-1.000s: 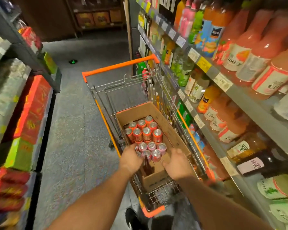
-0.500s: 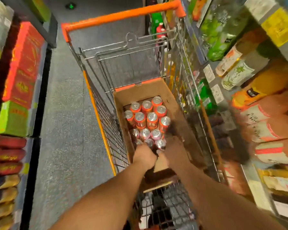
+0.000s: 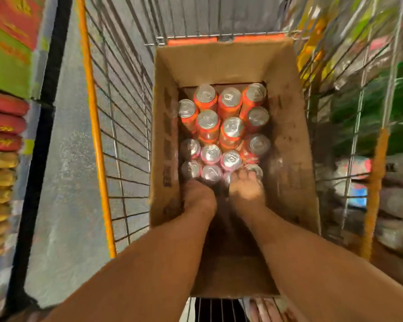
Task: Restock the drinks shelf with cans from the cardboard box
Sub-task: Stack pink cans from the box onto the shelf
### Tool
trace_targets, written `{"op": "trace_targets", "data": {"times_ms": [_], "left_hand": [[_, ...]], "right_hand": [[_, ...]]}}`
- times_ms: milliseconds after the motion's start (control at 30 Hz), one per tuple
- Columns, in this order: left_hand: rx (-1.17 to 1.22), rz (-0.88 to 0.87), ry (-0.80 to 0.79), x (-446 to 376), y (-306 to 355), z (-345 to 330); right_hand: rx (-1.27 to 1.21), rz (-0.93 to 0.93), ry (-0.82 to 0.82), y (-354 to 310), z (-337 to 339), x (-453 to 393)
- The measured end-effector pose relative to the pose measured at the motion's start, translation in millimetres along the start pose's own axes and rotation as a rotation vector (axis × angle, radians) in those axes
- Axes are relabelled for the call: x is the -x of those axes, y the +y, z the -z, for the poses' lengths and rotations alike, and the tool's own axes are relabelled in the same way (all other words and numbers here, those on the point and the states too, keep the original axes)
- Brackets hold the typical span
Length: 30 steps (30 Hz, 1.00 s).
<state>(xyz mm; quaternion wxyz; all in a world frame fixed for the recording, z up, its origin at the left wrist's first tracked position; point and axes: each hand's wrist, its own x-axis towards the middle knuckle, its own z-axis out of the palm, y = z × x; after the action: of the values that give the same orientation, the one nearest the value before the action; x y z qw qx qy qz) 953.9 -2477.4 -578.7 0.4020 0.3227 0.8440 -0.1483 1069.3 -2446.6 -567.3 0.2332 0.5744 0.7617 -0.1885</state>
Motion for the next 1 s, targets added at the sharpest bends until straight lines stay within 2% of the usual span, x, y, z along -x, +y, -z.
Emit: {"op": "trace_targets", "data": {"times_ms": [67,133,300,367,433,567,633,700,800,900,1000], "left_hand": [[0.02,0.054,-0.005,-5,1,-8],[-0.093,0.092,0.0,-10,2,-17],[-0.162,0.033,0.005,-20,0,-22],[-0.079,0.038,0.051,-22,0,-22],[-0.015,0.126,0.075,-21,3,-21],[0.057,0.129,0.034,6,15,-5],[0.096,0.111,0.021,24,20,9],[0.158,0.063,0.02,41,26,21],[0.221,-0.09,-0.002,69,28,43],[0.128,-0.284,0.003,97,26,72],[0.033,-0.455,0.009,120,16,103]], "right_hand": [[0.02,0.006,0.119,1,-10,-5],[0.079,0.039,0.26,4,-22,-11],[0.155,0.008,0.144,0,-27,-21],[0.128,0.002,0.168,-2,-28,-24],[0.118,0.016,0.159,-5,-28,-25],[0.026,0.012,0.164,-8,-15,-12],[-0.011,-0.01,0.26,-7,-10,-2],[-0.028,-0.04,0.36,-5,2,12],[0.004,-0.08,0.336,-4,35,33],[-0.194,-0.178,0.293,-5,68,59],[-0.24,-0.243,0.333,-16,98,91]]}}
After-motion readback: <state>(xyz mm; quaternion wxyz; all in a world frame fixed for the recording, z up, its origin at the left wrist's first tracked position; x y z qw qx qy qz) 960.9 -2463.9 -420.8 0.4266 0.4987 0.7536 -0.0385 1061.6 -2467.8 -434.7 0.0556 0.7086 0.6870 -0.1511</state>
